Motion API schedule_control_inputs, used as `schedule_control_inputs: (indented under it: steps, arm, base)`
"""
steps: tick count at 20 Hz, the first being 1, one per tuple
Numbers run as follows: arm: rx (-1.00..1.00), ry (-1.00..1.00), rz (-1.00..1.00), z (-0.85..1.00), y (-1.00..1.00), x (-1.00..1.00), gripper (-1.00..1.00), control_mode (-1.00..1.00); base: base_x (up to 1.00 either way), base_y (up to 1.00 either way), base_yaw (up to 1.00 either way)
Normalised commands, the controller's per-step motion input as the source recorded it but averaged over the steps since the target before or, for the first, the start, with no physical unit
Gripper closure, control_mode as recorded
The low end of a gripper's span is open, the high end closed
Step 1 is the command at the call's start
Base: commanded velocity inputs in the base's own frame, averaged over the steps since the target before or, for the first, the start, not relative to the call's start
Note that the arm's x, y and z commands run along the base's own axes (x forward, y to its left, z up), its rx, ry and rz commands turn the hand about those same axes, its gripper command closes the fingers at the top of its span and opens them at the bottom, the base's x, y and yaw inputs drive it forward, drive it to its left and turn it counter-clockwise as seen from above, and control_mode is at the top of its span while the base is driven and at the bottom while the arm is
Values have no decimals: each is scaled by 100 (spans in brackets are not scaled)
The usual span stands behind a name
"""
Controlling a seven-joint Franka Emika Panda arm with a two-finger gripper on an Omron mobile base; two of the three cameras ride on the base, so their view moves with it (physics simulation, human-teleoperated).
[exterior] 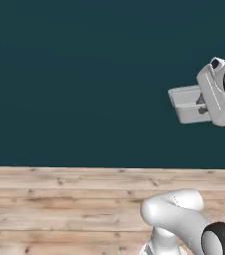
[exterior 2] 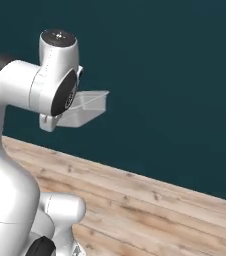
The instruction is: Retrieve the tupperware and aluminum foil from the cabinet and place them on the dining counter near the plate with squash and bell pepper to prepare for storing leftovers.
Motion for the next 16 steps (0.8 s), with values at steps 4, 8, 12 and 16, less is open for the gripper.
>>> schedule_control_inputs:
  steps: [4, 8, 12, 16]
  arm:
    - [0, 0, 0, 0, 0, 0, 100, 100]
    - [0, 0, 0, 0, 0, 0, 100, 100]
    - [0, 0, 0, 0, 0, 0, 100, 100]
    - [0, 0, 0, 0, 0, 0, 100, 100]
  base:
    - [68, -2, 80]
    - [72, -2, 78]
    - [79, -1, 76]
    - [98, -14, 67]
